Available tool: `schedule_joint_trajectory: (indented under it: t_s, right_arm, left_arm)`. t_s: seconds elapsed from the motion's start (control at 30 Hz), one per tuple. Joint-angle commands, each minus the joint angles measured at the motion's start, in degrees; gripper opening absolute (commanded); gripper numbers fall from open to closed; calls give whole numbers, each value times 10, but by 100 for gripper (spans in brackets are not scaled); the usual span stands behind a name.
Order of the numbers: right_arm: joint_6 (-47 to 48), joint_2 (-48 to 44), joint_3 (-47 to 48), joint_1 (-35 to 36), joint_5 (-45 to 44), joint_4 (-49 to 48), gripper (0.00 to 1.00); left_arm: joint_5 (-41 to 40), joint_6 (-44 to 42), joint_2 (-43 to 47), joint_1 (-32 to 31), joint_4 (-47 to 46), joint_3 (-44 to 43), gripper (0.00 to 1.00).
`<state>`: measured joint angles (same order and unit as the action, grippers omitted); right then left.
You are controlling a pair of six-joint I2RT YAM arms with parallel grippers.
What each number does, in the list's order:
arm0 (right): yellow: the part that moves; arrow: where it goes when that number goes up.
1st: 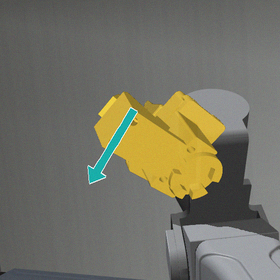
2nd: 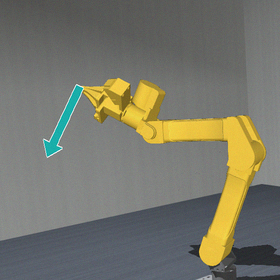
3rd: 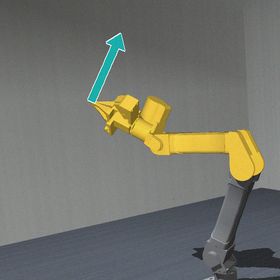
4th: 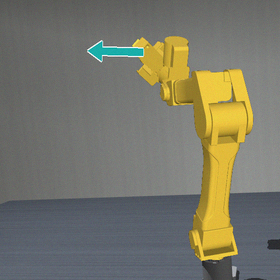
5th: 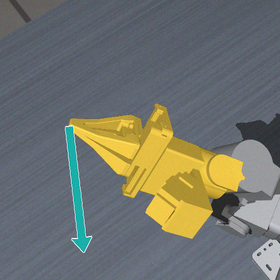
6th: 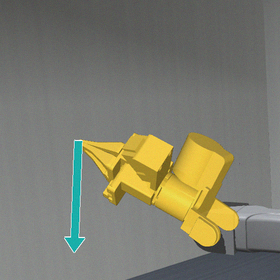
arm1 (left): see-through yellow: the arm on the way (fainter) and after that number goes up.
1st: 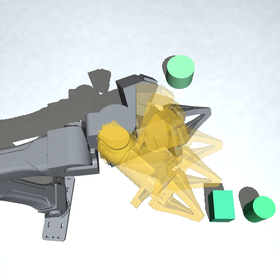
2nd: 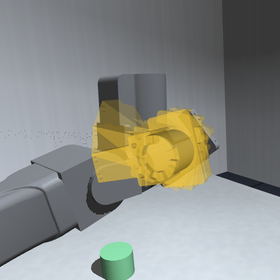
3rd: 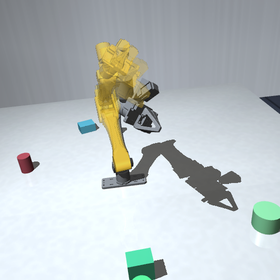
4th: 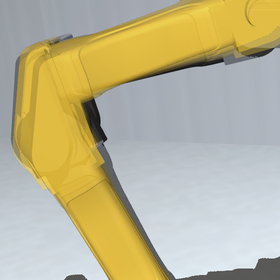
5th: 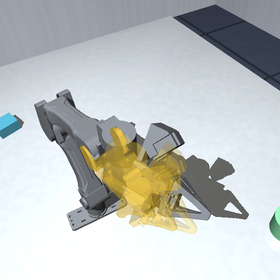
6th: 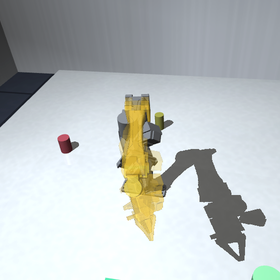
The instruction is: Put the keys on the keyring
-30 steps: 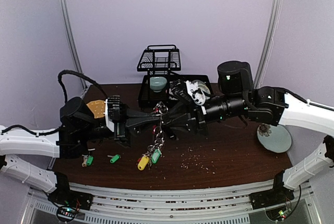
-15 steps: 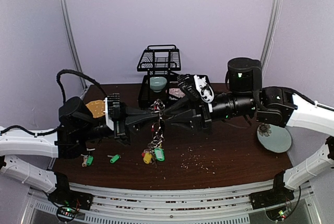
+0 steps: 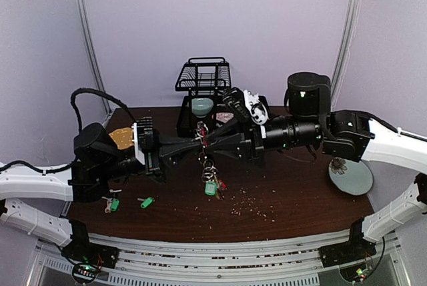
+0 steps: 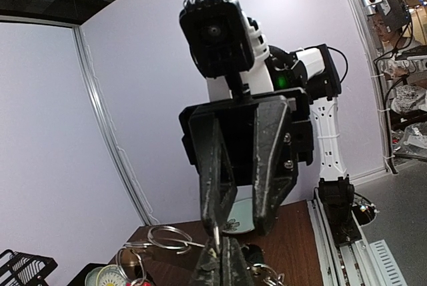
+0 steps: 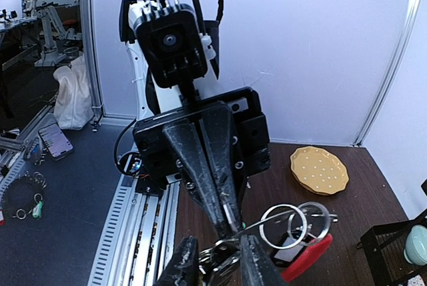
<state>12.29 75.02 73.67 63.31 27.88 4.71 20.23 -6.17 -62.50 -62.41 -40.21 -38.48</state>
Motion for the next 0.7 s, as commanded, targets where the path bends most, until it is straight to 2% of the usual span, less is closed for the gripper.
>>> schedule_joint_trajectory:
  t_s: [0.0, 0.3, 0.4, 0.5, 0.67]
  right_arm:
    - [-20, 3, 3, -10, 1, -42, 25]
    - [-11, 21, 9, -9, 21, -29, 26]
    - [-9, 20, 6, -9, 18, -23, 19]
    - [-11, 21, 9, -10, 25, -20, 1]
    - [12, 6, 21, -10, 6, 18, 0]
  left_arm:
    - [12, -10, 8, -4, -23, -3, 0]
    - [12, -13, 8, -4, -21, -4, 0]
    - [13, -14, 6, -4, -20, -5, 0]
    - [14, -14, 6, -4, -21, -5, 0]
    - [0, -8, 12, -3, 0, -5, 0]
